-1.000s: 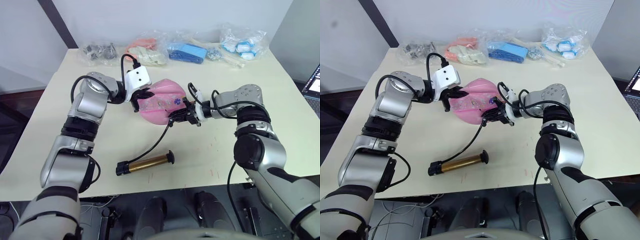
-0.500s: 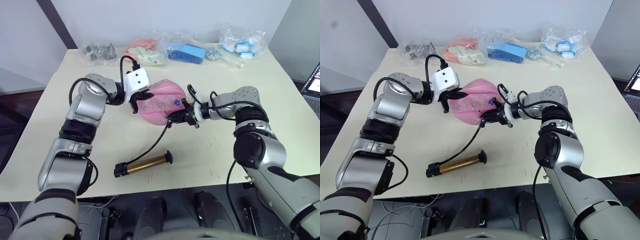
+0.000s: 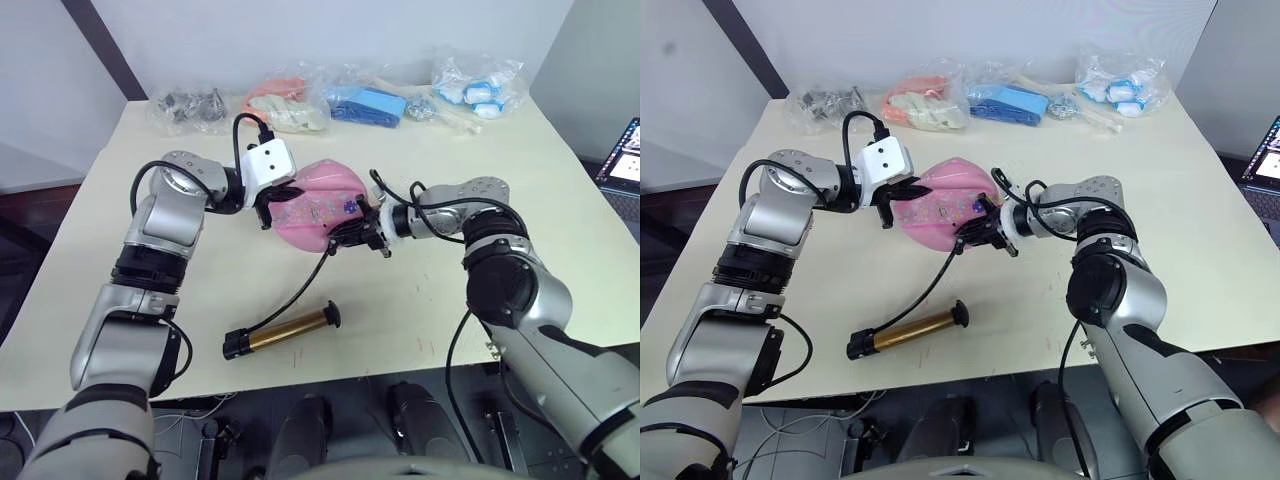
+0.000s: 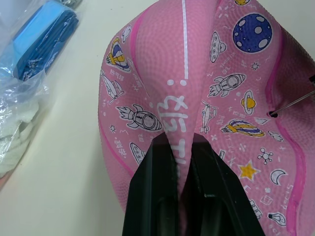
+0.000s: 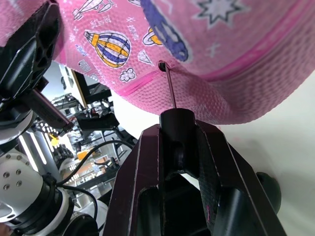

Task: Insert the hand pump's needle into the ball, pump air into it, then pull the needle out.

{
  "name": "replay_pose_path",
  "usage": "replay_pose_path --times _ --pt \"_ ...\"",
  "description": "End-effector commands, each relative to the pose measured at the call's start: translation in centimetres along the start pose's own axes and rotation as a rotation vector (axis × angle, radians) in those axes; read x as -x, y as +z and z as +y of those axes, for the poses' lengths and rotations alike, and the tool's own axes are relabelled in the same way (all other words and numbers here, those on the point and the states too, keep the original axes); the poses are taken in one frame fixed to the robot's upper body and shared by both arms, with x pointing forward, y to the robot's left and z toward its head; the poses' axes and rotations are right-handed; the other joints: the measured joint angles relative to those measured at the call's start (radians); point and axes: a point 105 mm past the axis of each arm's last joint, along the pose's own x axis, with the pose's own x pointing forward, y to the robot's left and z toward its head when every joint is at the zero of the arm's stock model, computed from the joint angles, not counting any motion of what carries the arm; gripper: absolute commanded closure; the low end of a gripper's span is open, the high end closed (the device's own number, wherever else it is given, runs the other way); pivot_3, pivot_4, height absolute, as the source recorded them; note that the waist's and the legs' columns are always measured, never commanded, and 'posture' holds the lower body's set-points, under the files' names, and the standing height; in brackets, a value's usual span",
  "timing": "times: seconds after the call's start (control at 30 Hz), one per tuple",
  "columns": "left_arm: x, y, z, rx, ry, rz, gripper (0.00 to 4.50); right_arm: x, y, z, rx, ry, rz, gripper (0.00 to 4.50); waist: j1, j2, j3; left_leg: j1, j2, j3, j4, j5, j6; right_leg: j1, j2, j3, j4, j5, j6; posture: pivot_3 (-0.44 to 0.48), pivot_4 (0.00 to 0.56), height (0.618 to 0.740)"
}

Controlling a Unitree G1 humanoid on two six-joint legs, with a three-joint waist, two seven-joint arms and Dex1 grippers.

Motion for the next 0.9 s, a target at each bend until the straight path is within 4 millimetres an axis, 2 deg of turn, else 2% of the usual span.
replay_pose_path --times 0.03,0.9 --pt "-0.2 0.9 -0.7 -0.049 -0.040 -0.030 4.46 -0.2 0.4 0.4 -0.008 -0.011 -0.033 4.16 -0.001 0.000 0.000 0.000 0.000 0.000 0.000 0.000 0.000 0.000 0.000 0.000 0.000 0.000 0.000 0.000 0.150 0.740" --pt "0.3 0.3 -1.2 -0.042 -0.041 -0.021 4.46 -1.0 0.6 2.5 -0.186 0.035 -0.179 4.16 -0.002 0.000 0.000 0.001 0.001 0.000 -0.001 0.000 0.000 0.000 0.001 0.001 0.000 0.000 -0.001 0.000 0.150 0.740"
